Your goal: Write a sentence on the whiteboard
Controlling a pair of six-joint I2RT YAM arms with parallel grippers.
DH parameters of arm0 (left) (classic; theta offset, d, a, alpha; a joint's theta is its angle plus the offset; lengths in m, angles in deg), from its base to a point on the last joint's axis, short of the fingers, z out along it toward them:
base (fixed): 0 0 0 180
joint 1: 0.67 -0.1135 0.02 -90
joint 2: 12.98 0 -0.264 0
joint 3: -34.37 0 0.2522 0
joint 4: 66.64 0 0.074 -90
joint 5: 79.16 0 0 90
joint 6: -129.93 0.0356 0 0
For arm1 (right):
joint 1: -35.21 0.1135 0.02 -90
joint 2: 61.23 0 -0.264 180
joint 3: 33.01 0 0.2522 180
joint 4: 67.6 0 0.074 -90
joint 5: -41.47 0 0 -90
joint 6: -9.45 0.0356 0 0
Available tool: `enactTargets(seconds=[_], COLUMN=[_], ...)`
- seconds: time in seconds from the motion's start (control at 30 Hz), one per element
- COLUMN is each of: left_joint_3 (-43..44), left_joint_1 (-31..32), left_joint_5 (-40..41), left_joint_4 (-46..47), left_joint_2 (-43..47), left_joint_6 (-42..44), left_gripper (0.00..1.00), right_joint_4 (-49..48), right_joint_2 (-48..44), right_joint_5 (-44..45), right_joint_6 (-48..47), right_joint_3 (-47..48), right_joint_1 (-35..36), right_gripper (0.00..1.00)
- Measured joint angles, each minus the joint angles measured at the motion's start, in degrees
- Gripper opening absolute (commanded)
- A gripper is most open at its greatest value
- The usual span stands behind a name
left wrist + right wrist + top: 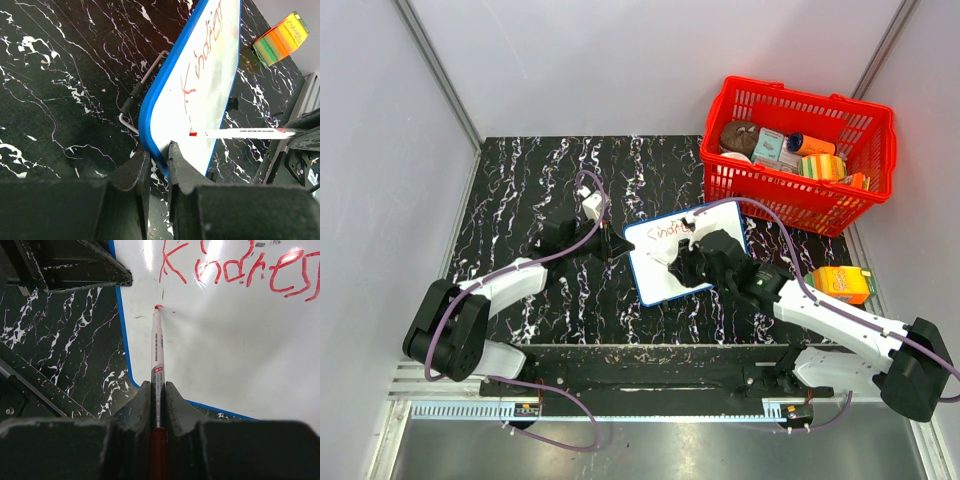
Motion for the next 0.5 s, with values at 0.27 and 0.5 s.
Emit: enactTargets(seconds=[0.27, 0.5], left_joint_3=[0.0, 0.0], left_joint_1=[0.0, 0.0], left_joint_5=[0.0, 0.0], left_joint_4=[0.0, 0.0], left_joint_2=[0.0, 0.0], left_joint_6=[0.0, 0.0], left_gripper=[0.00, 0.00], right_joint_4=[0.7, 1.8], right_joint_2=[-0.6, -1.5], right_joint_5=[0.0, 0.0], right_joint_6=[0.0, 0.1], right_joint_3=[-0.5, -1.2], right_joint_1=[0.1, 0.1], right_gripper=[0.00, 0.00])
